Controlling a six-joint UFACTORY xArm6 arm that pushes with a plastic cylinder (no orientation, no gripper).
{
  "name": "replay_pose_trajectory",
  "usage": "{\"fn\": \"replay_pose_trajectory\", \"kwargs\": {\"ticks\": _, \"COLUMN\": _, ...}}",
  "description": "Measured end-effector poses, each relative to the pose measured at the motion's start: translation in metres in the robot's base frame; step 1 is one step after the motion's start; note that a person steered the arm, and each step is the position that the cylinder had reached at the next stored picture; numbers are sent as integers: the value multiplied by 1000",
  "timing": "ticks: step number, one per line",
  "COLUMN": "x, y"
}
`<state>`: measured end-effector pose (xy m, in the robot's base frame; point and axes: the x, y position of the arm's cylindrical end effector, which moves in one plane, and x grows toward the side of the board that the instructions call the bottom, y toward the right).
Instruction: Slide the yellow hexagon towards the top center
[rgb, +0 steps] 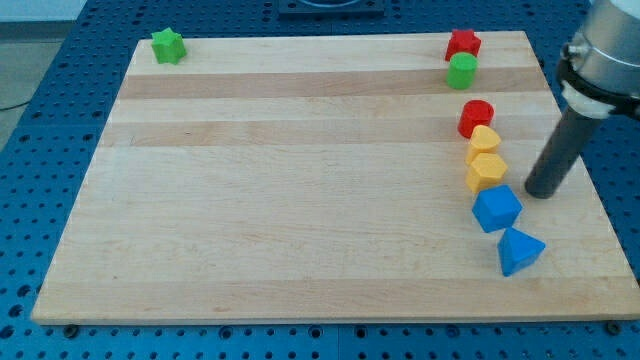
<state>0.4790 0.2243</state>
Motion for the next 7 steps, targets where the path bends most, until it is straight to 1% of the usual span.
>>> {"fn": "replay_pose_trajectory", "kwargs": {"ticks": 2, "x": 0, "y": -57}}
{"fn": "replay_pose_trajectory", "kwargs": {"ticks": 3, "x": -34, "y": -64}}
{"fn": "replay_pose_trajectory", "kwargs": {"ticks": 4, "x": -50, "y": -91}}
{"fn": "replay_pose_trajectory", "kwargs": {"ticks": 5, "x": -50, "y": -127}}
{"fn": "replay_pose_trajectory", "kwargs": {"ticks": 6, "x": -71, "y": -156}}
{"fn": "replay_pose_trajectory", "kwargs": {"ticks": 7, "x": -105, "y": -179}}
